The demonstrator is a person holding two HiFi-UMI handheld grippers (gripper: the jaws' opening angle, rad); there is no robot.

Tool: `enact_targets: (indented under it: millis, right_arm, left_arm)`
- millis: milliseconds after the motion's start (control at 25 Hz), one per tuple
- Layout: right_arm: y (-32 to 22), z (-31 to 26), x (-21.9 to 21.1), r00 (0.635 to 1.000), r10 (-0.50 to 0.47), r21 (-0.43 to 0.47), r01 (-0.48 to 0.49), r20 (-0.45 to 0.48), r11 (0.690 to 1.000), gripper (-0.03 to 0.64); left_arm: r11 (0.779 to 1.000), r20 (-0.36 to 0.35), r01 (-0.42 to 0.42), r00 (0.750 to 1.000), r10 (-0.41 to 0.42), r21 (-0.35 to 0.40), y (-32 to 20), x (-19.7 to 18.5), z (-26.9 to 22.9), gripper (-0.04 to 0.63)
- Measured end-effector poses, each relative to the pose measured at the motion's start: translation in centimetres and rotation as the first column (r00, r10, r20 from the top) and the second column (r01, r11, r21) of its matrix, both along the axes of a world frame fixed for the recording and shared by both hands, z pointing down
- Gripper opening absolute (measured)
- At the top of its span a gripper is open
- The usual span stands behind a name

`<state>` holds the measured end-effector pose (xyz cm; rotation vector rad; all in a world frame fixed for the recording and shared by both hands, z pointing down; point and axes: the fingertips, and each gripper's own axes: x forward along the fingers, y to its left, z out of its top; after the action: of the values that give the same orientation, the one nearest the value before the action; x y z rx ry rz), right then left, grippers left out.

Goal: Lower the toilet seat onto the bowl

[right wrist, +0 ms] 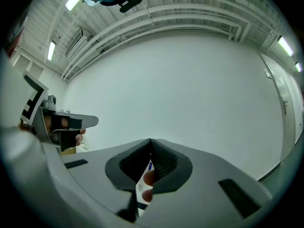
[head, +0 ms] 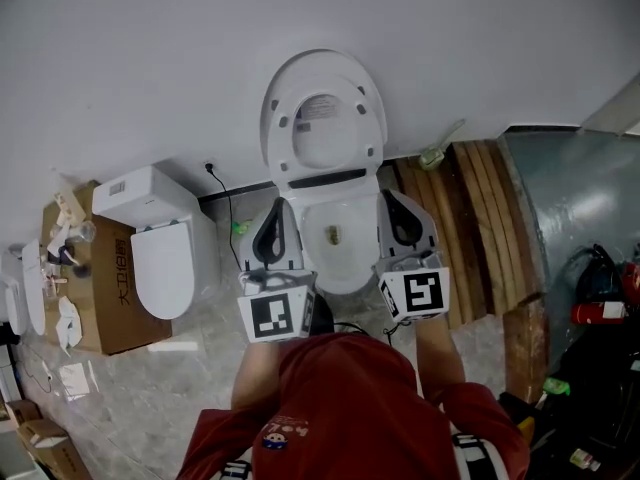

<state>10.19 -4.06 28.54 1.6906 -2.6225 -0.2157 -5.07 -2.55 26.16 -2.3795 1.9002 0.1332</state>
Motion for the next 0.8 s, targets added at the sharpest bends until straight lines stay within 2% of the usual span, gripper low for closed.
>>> enact_targets:
  millis: [200,480,800]
  right_arm:
    - [-4.3,0.3,-3.6,0.999,-0.023,-0.019,0.022,-0.037,1.0,0.014]
    - [-9.4,1.4,-7.0,0.996,0.001,-0.058,-0.006,-0.085,0.998,0.014]
    - [-13.9,2.3,-8.9,0.988,0.003,-0.052,-0.012,-0.154,0.999,0.014]
  left_arm:
    - [1.0,-0.027,0.006,1.0,-0.006,-0.007,-4.2,-2.9,0.2,0.012]
    - [0.999,-0.055,-0.029,0.998,0.027,-0.034,-9.5,-5.8,1.3,0.012]
    - [0.994,-0.07,-0.084,0.994,0.078,-0.073,-13.8,-6.5,3.3,0.012]
